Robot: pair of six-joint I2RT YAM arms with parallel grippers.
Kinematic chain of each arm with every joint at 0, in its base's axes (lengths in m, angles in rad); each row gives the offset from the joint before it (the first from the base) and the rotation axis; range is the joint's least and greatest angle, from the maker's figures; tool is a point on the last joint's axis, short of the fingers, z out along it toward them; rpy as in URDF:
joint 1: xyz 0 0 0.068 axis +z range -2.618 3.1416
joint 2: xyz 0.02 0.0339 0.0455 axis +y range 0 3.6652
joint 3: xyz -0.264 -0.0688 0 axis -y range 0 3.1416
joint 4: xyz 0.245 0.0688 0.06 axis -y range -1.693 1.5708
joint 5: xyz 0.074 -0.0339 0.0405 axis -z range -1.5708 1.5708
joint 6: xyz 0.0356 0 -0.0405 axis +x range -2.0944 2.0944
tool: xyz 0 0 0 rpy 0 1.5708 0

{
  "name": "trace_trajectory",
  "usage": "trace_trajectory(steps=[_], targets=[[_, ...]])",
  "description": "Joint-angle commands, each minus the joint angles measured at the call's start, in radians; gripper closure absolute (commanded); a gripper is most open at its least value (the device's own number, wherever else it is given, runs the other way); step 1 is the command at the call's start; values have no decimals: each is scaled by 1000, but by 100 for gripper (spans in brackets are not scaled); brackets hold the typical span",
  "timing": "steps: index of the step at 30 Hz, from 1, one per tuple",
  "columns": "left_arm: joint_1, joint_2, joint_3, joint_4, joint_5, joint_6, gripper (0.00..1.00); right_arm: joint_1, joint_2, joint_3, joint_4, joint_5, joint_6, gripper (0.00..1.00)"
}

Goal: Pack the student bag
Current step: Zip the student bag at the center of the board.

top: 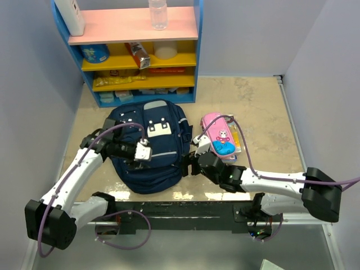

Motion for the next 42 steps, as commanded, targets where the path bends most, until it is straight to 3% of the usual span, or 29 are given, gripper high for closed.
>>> trace_trajectory(steps=[1,5,16,19,20,22,28,32,33,34,35,36,37,42], targets=[[-43,47,-47,326,-30,-364,36,22,-12,-20,105,-4,-47,20],[-100,24,-125,408,-139,-398,36,39,7,-9,79,37,-53,27],[-223,30,-202,512,-296,-470,33,41,-9,-14,49,85,-9,29],[-304,65,-196,511,-371,-487,41,41,-21,-14,33,94,4,31],[-333,75,-194,508,-459,-492,45,42,-24,-14,32,94,1,32],[-381,89,-199,508,-517,-486,46,41,-32,-6,30,83,-18,33],[-385,67,-217,541,-506,-529,55,42,-55,26,-19,28,-65,37],[-385,41,-256,589,-572,-547,67,39,-108,11,-33,10,-49,51],[-385,35,-256,597,-583,-555,69,30,-115,6,-31,-4,-45,47],[-385,35,-259,601,-587,-561,72,30,-122,3,-31,-15,-44,24],[-384,38,-260,612,-607,-573,83,27,-124,5,-31,-30,-45,2],[-385,44,-256,621,-636,-595,95,26,-119,9,-40,-38,-47,1],[-395,53,-245,623,-665,-613,100,26,-116,21,-42,-50,-70,1],[-393,1,-153,492,-591,-603,100,26,-60,96,-82,-84,-197,1]])
